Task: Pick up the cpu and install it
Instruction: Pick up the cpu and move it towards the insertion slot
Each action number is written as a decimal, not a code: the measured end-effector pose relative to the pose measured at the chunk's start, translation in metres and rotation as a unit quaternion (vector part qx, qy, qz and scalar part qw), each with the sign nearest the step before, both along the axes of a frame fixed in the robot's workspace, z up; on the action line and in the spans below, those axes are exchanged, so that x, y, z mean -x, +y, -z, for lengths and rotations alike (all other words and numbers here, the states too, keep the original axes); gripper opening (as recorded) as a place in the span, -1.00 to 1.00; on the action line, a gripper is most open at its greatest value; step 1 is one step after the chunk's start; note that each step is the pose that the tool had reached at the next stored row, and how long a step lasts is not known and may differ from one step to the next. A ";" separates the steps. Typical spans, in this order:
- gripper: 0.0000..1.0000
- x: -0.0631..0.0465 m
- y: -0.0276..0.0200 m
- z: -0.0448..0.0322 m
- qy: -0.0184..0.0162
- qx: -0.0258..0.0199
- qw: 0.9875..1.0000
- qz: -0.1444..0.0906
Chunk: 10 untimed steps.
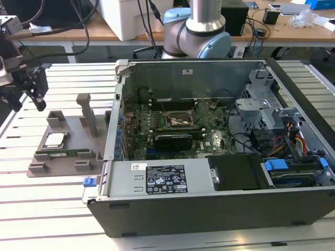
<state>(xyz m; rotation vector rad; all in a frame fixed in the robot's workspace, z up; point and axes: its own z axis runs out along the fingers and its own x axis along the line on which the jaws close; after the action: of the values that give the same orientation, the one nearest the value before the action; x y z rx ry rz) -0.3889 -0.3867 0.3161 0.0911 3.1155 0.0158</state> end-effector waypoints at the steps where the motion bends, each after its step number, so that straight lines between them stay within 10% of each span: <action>1: 0.20 0.000 0.0000 0.0009 0.000 0.000 1.000 0.000; 10: 0.20 -0.002 0.0015 0.0159 0.000 0.010 1.000 -0.005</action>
<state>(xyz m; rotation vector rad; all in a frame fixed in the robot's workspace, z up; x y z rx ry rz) -0.3868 -0.3852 0.3002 0.0753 3.1153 -0.0164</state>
